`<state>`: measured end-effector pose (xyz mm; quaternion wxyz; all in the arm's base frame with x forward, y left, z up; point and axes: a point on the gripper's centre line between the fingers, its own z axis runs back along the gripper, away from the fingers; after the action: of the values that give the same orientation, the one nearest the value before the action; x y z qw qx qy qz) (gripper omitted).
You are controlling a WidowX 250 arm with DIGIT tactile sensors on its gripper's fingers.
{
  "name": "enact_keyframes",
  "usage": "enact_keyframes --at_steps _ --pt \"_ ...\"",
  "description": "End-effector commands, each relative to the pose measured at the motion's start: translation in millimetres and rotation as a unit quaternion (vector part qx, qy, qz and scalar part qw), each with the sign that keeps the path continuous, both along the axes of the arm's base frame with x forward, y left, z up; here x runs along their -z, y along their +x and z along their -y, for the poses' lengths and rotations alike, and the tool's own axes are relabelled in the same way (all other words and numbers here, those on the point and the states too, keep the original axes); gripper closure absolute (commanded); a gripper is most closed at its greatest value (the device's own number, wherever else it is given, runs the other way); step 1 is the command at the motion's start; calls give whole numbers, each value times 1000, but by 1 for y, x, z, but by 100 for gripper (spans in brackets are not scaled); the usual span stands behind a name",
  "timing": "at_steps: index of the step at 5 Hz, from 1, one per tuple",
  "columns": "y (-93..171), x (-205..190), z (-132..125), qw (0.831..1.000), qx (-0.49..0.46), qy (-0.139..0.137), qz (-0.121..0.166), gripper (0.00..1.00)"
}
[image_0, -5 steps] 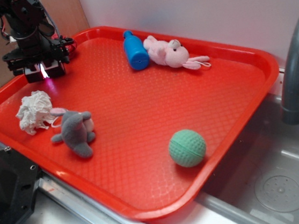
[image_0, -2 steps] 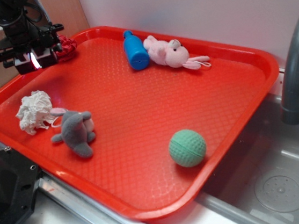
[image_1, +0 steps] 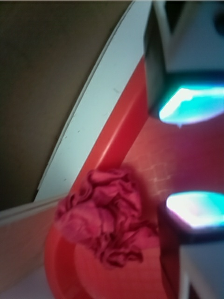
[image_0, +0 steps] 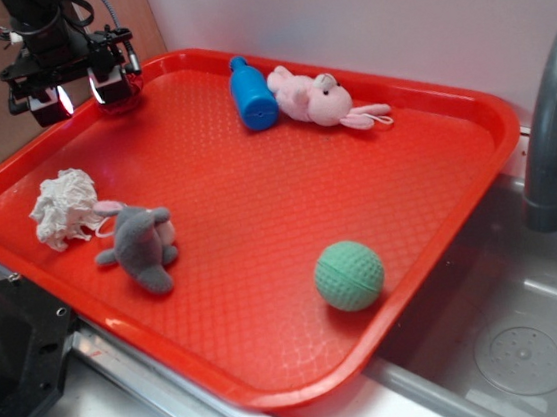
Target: Grab the red paper.
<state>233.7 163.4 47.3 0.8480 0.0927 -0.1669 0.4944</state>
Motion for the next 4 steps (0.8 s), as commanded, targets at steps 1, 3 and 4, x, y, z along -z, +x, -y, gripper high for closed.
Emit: enact_keyframes --at_steps 1,3,4 --pt "19 -13 -8 999 -1 1 35 0" --pt "31 -4 -13 1000 -7 1 30 0" --pt "32 0 -12 1000 -5 -2 26 0"
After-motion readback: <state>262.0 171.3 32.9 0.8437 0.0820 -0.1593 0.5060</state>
